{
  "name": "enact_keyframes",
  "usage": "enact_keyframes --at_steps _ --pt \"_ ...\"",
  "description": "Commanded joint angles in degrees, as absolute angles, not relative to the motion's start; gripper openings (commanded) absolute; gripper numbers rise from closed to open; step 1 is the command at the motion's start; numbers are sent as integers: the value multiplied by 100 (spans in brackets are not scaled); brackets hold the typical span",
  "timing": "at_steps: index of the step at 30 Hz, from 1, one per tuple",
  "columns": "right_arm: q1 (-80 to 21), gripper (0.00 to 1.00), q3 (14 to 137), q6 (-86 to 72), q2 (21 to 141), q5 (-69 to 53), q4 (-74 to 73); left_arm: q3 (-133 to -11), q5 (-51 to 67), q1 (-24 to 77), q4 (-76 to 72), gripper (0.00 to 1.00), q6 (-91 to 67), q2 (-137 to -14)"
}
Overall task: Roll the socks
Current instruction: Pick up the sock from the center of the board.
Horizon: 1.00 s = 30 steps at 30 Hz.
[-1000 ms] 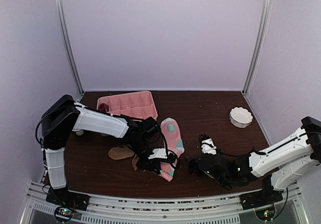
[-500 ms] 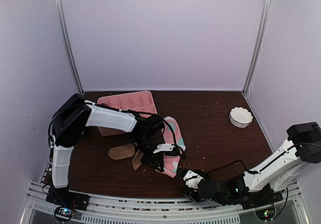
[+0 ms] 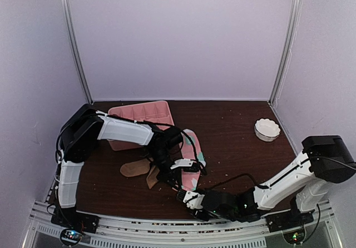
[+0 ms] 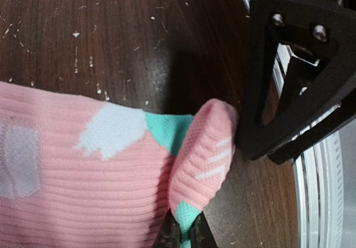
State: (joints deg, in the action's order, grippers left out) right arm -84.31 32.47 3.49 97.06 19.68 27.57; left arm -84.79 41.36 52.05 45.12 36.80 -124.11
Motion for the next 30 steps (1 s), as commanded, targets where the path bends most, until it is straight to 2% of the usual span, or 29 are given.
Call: enact_keyframes --at_steps 1,12,17,20,23,25,26,28,30 --pt "-8229 41 3414 741 9894 1742 2651 -8532 4043 5168 4796 0 3832 -12608" --pt "-8128 40 3507 1175 10092 2101 2679 -8543 3920 5172 4924 0 4004 -12630" --pt "-8031 34 3539 1223 10179 2106 2641 -8551 3950 5168 4948 0 4042 -12630" --pt "-7997 27 3601 1218 10242 2026 2536 -8567 3981 5168 4966 2 4059 -12630" --pt "-7982 12 3636 1152 10284 1914 2469 -8608 3976 5169 4966 5 4061 -12625" --pt "-7981 3 3646 1072 10312 1867 2417 -8636 3949 5168 4957 13 4058 -12623" --pt "-7981 1 3645 1014 10330 1830 2388 -8639 3932 5168 4957 22 4065 -12610" --pt "-7968 0 3632 828 10320 1705 2309 -8581 3841 5168 4856 39 4034 -12494" --pt "-7942 0 3654 619 10281 1546 2130 -8318 3708 5148 4525 52 3990 -12212"
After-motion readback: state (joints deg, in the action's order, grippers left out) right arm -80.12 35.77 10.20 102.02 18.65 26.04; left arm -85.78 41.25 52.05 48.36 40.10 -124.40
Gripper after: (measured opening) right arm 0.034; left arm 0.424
